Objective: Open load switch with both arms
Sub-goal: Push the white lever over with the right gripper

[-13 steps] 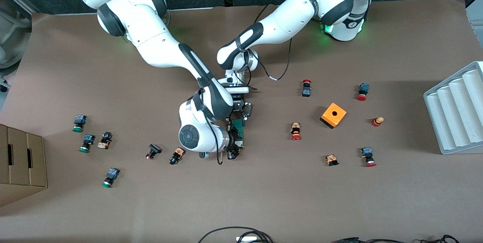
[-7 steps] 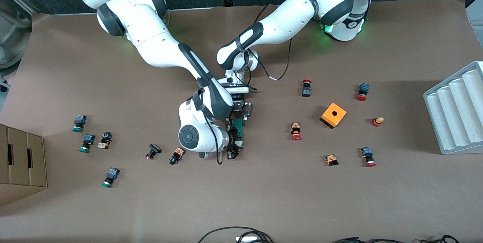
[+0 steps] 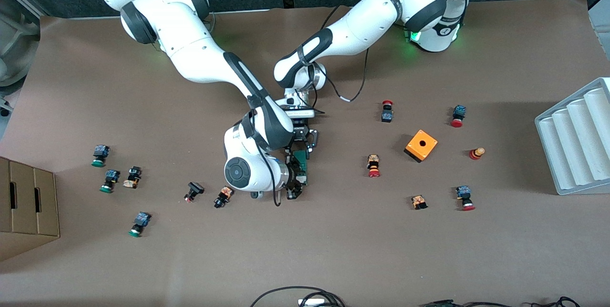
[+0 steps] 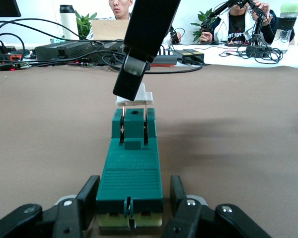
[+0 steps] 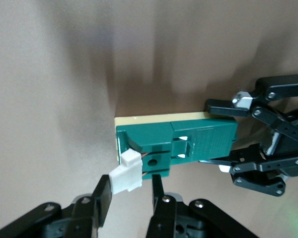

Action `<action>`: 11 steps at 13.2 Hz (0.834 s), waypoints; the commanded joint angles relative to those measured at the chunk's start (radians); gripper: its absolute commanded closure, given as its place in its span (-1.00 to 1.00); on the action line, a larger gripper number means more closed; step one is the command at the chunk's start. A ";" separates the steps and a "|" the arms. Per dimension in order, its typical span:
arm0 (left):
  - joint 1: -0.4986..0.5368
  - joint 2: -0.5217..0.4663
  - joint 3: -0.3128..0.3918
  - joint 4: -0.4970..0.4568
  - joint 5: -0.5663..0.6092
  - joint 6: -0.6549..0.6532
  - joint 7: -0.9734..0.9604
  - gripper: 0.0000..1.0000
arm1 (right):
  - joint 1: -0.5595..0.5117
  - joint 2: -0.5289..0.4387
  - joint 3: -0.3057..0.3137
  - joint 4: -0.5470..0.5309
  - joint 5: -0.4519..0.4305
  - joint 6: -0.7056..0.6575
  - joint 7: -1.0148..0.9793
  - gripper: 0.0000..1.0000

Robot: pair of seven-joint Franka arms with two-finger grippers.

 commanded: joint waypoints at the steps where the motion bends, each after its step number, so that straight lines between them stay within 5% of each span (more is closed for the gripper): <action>1: -0.017 0.004 0.012 0.010 0.015 -0.014 -0.016 -0.29 | 0.008 -0.046 0.000 -0.058 0.008 -0.037 0.002 0.21; 11: -0.016 0.004 0.012 0.010 0.015 -0.014 -0.016 -0.29 | 0.022 -0.098 0.013 -0.119 -0.023 -0.044 0.000 0.21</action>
